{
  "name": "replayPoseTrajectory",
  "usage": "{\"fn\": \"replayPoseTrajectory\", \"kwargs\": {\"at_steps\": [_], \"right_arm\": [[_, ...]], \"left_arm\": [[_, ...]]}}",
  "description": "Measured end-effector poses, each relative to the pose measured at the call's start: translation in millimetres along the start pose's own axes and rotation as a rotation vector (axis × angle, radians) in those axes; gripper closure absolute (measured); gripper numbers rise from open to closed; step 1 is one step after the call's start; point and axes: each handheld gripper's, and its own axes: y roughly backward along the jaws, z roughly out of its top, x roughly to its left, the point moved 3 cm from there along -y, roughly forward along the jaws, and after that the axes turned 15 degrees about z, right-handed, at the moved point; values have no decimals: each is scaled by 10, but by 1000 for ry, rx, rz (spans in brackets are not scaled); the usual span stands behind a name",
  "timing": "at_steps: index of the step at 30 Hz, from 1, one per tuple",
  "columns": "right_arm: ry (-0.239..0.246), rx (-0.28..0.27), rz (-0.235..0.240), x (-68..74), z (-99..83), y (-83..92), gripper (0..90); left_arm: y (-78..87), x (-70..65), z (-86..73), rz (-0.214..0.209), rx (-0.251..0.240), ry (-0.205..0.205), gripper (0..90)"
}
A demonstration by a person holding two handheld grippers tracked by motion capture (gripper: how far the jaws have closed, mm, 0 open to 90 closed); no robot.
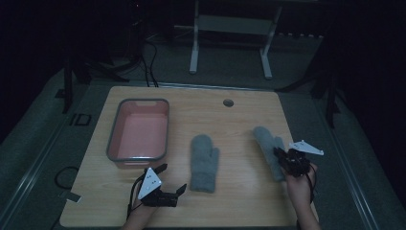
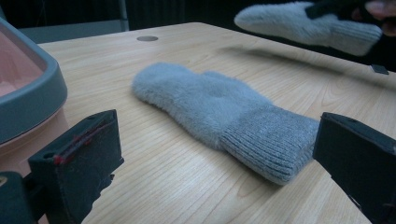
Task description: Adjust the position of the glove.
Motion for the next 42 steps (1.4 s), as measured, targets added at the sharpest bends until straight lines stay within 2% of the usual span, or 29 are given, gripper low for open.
{"fn": "replayPoseTrajectory", "kwargs": {"at_steps": [5,6,8,10,13,15,17,18,20,22,23,25,27,33,39,41,42], "right_arm": [[-29,39,3,25,-235,-42,863],[-34,53,11,22,-279,-73,863],[-45,72,59,16,-368,-150,862],[-39,109,91,22,-443,-232,858],[-8,123,82,48,-441,-249,835],[-2,120,95,46,-434,-241,777],[9,121,137,43,-420,-224,632],[22,113,156,43,-405,-205,591],[55,114,165,30,-367,-164,547],[71,104,209,-8,-312,-122,532],[83,105,216,-34,-284,-109,513],[130,132,220,-87,-237,-105,507],[176,168,197,-146,-210,-120,500],[217,226,239,-203,-235,-161,487],[206,254,297,-246,-362,-241,494],[214,256,298,-260,-395,-267,554],[195,253,304,-263,-405,-273,604]], "left_arm": [[0,-2,0,0,0,-1,16],[0,-1,-1,1,0,0,16],[1,3,0,3,-1,2,16],[1,4,-1,2,0,3,15],[1,2,-2,1,1,0,16],[3,0,-1,1,1,-1,16],[3,1,-2,2,1,1,16],[2,2,-3,1,2,0,16],[-1,0,-3,-1,2,-1,16],[0,-2,-3,0,2,0,16],[1,-1,-3,0,3,-2,16],[2,0,-3,0,3,-1,16],[0,3,-2,1,2,0,16],[-1,4,-3,0,3,0,15],[1,3,-3,0,3,-1,16],[1,3,-3,0,3,-1,16],[1,4,-3,0,3,-1,16]]}}
